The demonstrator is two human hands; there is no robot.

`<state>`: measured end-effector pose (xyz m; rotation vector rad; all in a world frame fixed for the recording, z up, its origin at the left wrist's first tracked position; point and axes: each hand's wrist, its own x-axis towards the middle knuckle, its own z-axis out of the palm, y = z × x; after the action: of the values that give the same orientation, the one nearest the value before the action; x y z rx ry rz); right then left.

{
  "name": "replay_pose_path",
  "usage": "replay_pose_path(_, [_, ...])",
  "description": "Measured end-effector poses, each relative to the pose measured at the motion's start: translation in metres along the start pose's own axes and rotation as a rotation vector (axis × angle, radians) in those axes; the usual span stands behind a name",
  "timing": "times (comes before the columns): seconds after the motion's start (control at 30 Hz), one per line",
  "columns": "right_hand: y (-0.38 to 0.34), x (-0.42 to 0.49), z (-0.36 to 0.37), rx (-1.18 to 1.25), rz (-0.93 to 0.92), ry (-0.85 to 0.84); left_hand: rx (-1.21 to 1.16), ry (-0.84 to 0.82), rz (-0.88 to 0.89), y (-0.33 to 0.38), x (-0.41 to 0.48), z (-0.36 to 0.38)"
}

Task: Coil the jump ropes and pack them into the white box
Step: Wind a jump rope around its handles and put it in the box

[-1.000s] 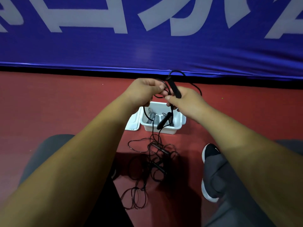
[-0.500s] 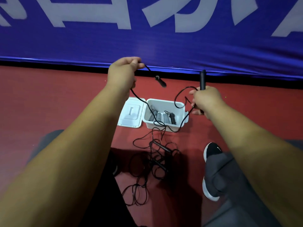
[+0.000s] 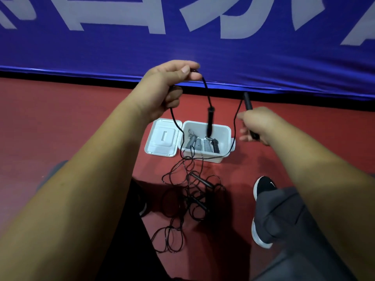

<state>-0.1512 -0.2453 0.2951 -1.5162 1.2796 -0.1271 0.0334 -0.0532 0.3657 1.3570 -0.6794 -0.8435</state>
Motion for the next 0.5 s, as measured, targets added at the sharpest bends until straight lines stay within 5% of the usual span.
replay_pose_path(0.13, [-0.011, -0.020, 0.005, 0.153, -0.195, -0.299, 0.038, -0.061, 0.007, -0.003, -0.002, 0.002])
replay_pose_path(0.3, [-0.006, -0.044, 0.008, 0.185, -0.035, -0.855, 0.010, 0.093, 0.014, -0.008, 0.004, -0.004])
replay_pose_path(0.5, [-0.006, -0.052, 0.005, 0.319, -0.049, -0.893, 0.201, 0.200, 0.064, -0.015, 0.007, -0.018])
